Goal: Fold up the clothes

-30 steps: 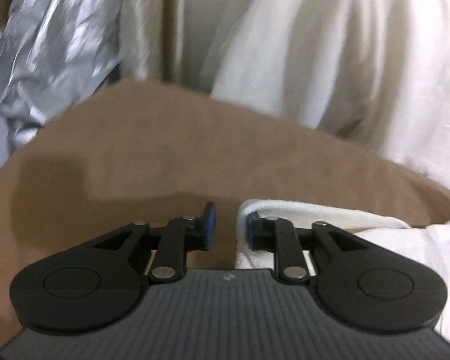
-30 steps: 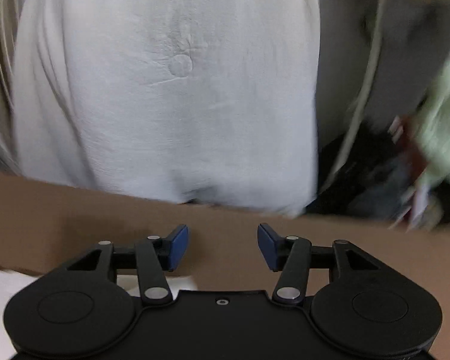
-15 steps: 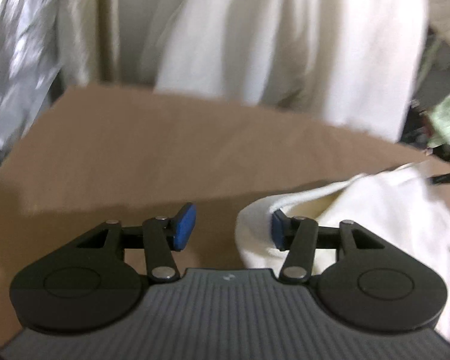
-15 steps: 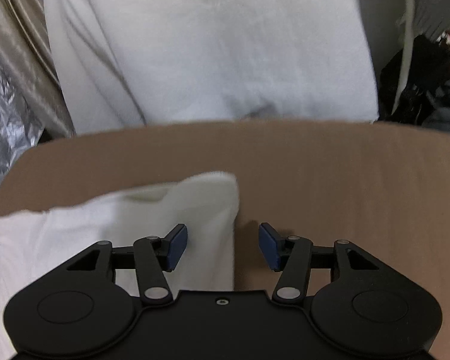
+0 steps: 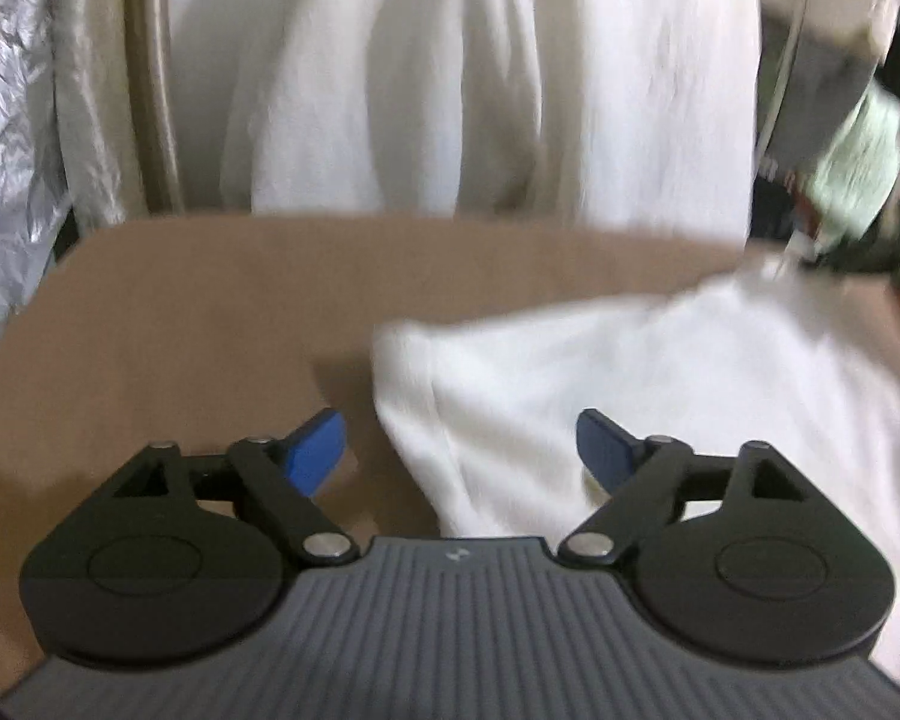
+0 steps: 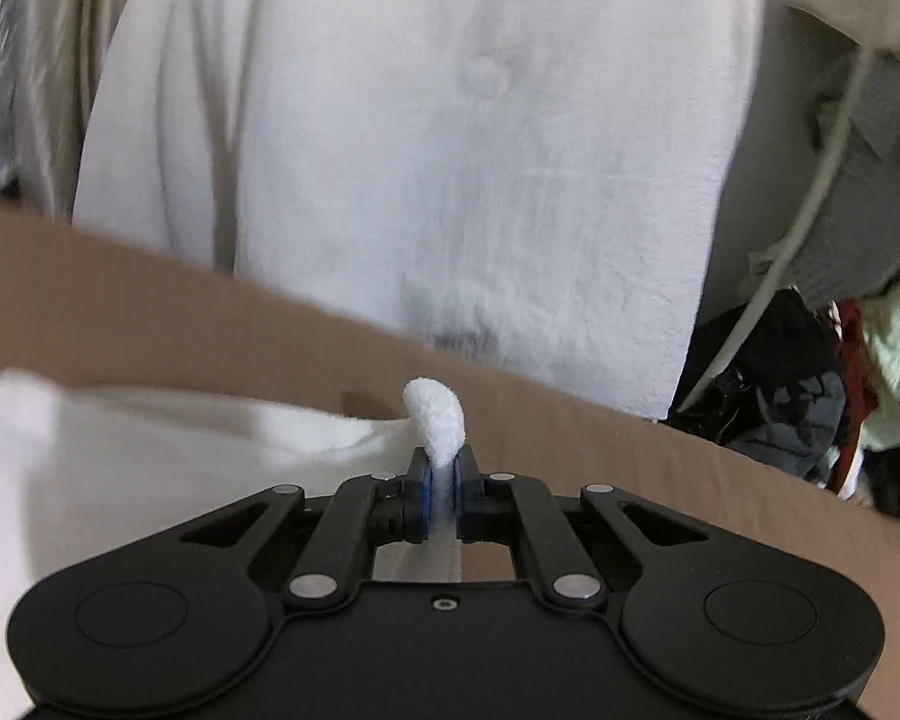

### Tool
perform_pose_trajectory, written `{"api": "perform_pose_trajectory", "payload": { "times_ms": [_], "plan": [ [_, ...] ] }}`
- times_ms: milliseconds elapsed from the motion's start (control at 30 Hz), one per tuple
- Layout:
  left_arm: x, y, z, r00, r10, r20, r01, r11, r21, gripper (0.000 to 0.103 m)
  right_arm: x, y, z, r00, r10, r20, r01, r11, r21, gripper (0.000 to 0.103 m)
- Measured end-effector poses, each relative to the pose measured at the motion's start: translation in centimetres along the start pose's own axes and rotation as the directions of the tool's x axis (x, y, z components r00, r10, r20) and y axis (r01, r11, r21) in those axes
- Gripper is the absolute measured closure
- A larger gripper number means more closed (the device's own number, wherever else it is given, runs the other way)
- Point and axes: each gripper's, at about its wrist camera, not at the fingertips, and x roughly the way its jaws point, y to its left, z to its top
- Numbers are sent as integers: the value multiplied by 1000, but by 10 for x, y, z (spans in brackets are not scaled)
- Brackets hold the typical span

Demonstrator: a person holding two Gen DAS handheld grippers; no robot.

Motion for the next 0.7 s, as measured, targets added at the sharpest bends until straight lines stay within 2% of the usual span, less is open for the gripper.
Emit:
{"api": "perform_pose_trajectory", "payload": {
  "times_ms": [67, 100, 133, 167, 200, 233, 300, 333, 367, 400, 433, 467, 533, 567, 600, 633, 667, 700],
  "plan": [
    [28, -8, -2, 992, 105, -67, -105, 994, 3, 16, -1, -1, 0, 1000, 8, -2, -8, 1000, 22, 95],
    [38, -10, -2, 983, 173, -67, -172, 985, 17, 16, 1, -6, 0, 1000, 16, -2, -16, 998, 53, 95],
    [47, -13, -1, 969, 239, -67, -238, 971, 32, 21, 1, -11, 0, 1000, 24, -1, -24, 996, 90, 95],
    [53, -13, 0, 959, 278, -60, -277, 960, 36, 36, 0, -16, 0, 999, 33, 1, -32, 992, 125, 95],
    [52, -8, 5, 965, 255, -57, -255, 967, 7, 85, 1, -19, 2, 999, 41, 13, -43, 988, 148, 95],
    [49, 2, 10, 972, 224, -69, -227, 972, -56, 100, 1, -18, 2, 999, 48, 21, -50, 986, 158, 95],
    [38, 16, 18, 974, 220, -46, -225, 960, -165, 100, -2, -19, -1, 998, 57, 28, -60, 986, 157, 95],
    [35, 16, 19, 974, 225, -36, -228, 962, -148, 100, -1, -20, -2, 998, 58, 22, -61, 985, 161, 89],
    [33, 15, 19, 972, 231, -30, -233, 964, -129, 100, 2, -23, -3, 999, 51, 10, -52, 983, 174, 70],
    [33, 13, 17, 969, 245, -34, -247, 963, -108, 100, 4, -26, -3, 1000, 24, -4, -23, 981, 195, 61],
    [36, 12, 16, 963, 268, -40, -270, 959, -87, 103, 8, -30, -4, 1000, -1, -22, 5, 977, 212, 45],
    [39, 12, 16, 945, 325, -40, -326, 943, -60, 103, 11, -33, -5, 999, -23, -40, 32, 973, 229, 31],
    [41, 26, 16, 852, 521, -49, -523, 851, -41, 102, 18, -40, -8, 996, -41, -82, 60, 965, 254, 30],
    [39, 39, 14, 828, 556, -75, -561, 824, -81, 102, 21, -43, -9, 994, -44, -101, 70, 961, 268, 30],
    [31, 55, 10, 867, 489, -96, -498, 847, -184, 102, 22, -47, -12, 995, -17, -101, 46, 957, 287, 30],
    [20, 62, 6, 911, 407, -69, -411, 874, -261, 99, 21, -49, -14, 995, -5, -98, 34, 953, 302, 30],
    [9, 69, 2, 945, 325, -34, -317, 888, -334, 99, 19, -53, -16, 996, 11, -85, 16, 947, 321, 30],
    [-1, 71, -1, 964, 266, 1, -247, 897, -367, 97, 18, -59, -18, 997, 39, -68, -14, 939, 344, 30]
  ]
}}
